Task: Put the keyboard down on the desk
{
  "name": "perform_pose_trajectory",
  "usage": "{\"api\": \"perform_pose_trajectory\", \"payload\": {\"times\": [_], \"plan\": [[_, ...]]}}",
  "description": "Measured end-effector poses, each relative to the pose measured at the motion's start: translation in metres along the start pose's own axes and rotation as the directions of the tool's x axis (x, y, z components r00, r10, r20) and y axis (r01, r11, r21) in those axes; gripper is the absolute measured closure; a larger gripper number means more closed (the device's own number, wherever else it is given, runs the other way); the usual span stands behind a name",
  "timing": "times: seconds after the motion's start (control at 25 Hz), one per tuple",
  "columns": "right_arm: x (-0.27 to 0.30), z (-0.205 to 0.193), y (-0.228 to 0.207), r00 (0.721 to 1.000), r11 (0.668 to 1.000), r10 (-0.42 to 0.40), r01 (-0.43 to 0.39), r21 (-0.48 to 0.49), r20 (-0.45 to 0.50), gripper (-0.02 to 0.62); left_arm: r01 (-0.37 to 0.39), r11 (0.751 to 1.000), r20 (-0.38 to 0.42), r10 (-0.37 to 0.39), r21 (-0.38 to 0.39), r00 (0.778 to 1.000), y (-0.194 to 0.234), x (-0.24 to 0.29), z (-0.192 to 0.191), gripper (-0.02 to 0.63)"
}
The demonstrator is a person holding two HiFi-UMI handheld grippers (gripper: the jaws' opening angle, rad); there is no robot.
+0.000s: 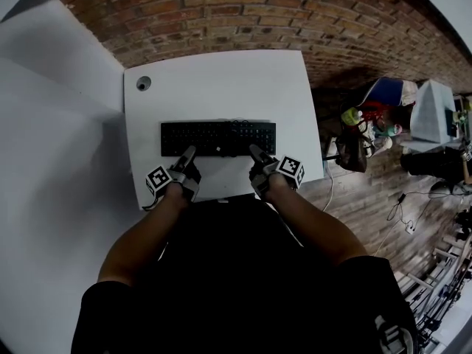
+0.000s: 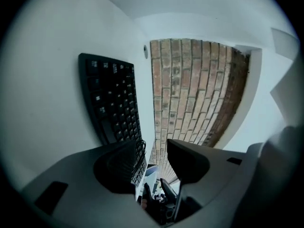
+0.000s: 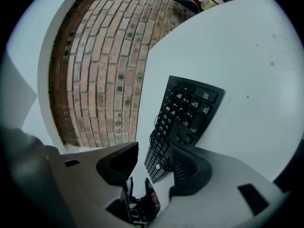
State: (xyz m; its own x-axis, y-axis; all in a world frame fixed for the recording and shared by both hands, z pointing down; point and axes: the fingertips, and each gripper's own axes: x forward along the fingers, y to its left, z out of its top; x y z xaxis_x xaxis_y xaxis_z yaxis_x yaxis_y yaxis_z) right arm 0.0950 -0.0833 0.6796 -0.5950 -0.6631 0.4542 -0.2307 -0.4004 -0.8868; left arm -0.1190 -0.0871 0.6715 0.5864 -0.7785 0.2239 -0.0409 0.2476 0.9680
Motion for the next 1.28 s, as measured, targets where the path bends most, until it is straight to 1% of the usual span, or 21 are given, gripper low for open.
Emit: {"api": "perform_pose_trajectory", "payload": {"times": [0.08, 0.16, 0.24, 0.32, 0.4, 0.48, 0.56, 0.64, 0.72, 0.84, 0.88, 0.92, 1.0, 1.04, 1.08, 1.2, 1.28], "plan": [[-0.004, 0.003, 0.011, 1.000, 0.999, 0.019, -0.019, -0.031, 0.010, 0.368, 0.026, 0.999, 0.009, -0.026, 0.031, 1.000, -0.013, -0.001, 0.005, 0.388], [-0.006, 0.008, 0.021, 0.999, 0.997, 0.034, -0.032, -0.076, 0.022, 0.374, 0.026, 0.997, 0.029, -0.029, 0.071, 0.999, -0.020, -0.005, 0.016, 0.388], [-0.010, 0.012, 0.030, 0.999, 0.990, 0.046, -0.042, -0.136, 0.028, 0.399, 0.026, 0.989, 0.047, -0.033, 0.144, 0.998, -0.030, -0.008, 0.028, 0.393], [-0.015, 0.015, 0.043, 0.997, 0.975, 0.068, -0.061, -0.212, 0.027, 0.447, 0.041, 0.971, 0.044, -0.053, 0.236, 0.998, -0.047, -0.010, 0.035, 0.396], [-0.021, 0.019, 0.058, 0.995, 0.956, 0.094, -0.083, -0.282, 0.026, 0.463, 0.079, 0.945, 0.025, -0.091, 0.316, 0.995, -0.069, -0.009, 0.037, 0.397], [-0.024, 0.024, 0.071, 0.993, 0.938, 0.114, -0.096, -0.334, 0.035, 0.476, 0.076, 0.905, 0.009, -0.087, 0.418, 0.996, -0.084, -0.008, 0.039, 0.397], [-0.028, 0.029, 0.082, 0.991, 0.912, 0.128, -0.099, -0.398, 0.047, 0.488, 0.075, 0.855, -0.007, -0.083, 0.513, 0.996, -0.097, -0.006, 0.038, 0.399], [-0.031, 0.032, 0.094, 0.989, 0.880, 0.138, -0.097, -0.465, 0.055, 0.495, 0.087, 0.801, -0.032, -0.085, 0.592, 0.996, -0.110, -0.004, 0.032, 0.405], [-0.035, 0.034, 0.106, 0.987, 0.850, 0.150, -0.098, -0.518, 0.060, 0.500, 0.106, 0.744, -0.064, -0.085, 0.660, 0.994, -0.124, -0.002, 0.022, 0.413], [-0.039, 0.036, 0.121, 0.984, 0.805, 0.166, -0.097, -0.585, 0.065, 0.506, 0.123, 0.645, -0.090, -0.084, 0.754, 0.992, -0.145, 0.000, 0.011, 0.424], [-0.039, 0.036, 0.125, 0.983, 0.790, 0.170, -0.096, -0.606, 0.066, 0.508, 0.120, 0.621, -0.089, -0.081, 0.775, 0.993, -0.149, 0.000, 0.009, 0.428], [-0.040, 0.036, 0.129, 0.983, 0.772, 0.173, -0.093, -0.628, 0.066, 0.510, 0.114, 0.605, -0.084, -0.078, 0.788, 0.993, -0.153, 0.001, 0.009, 0.433], [-0.041, 0.037, 0.138, 0.981, 0.728, 0.182, -0.090, -0.680, 0.064, 0.512, 0.104, 0.584, -0.071, -0.080, 0.805, 0.994, -0.162, 0.002, 0.008, 0.445], [-0.042, 0.039, 0.144, 0.980, 0.701, 0.188, -0.090, -0.707, 0.062, 0.514, 0.102, 0.569, -0.066, -0.083, 0.816, 0.994, -0.167, 0.002, 0.007, 0.454], [-0.044, 0.040, 0.150, 0.979, 0.674, 0.195, -0.089, -0.733, 0.061, 0.515, 0.099, 0.549, -0.063, -0.084, 0.830, 0.994, -0.172, 0.002, 0.005, 0.460], [-0.048, 0.044, 0.165, 0.976, 0.600, 0.208, -0.075, -0.796, 0.064, 0.519, 0.093, 0.476, -0.064, -0.077, 0.875, 0.995, -0.184, 0.001, 0.000, 0.474], [-0.050, 0.046, 0.173, 0.974, 0.559, 0.214, -0.065, -0.827, 0.069, 0.522, 0.098, 0.437, -0.076, -0.068, 0.894, 0.995, -0.188, 0.002, -0.004, 0.482]]}}
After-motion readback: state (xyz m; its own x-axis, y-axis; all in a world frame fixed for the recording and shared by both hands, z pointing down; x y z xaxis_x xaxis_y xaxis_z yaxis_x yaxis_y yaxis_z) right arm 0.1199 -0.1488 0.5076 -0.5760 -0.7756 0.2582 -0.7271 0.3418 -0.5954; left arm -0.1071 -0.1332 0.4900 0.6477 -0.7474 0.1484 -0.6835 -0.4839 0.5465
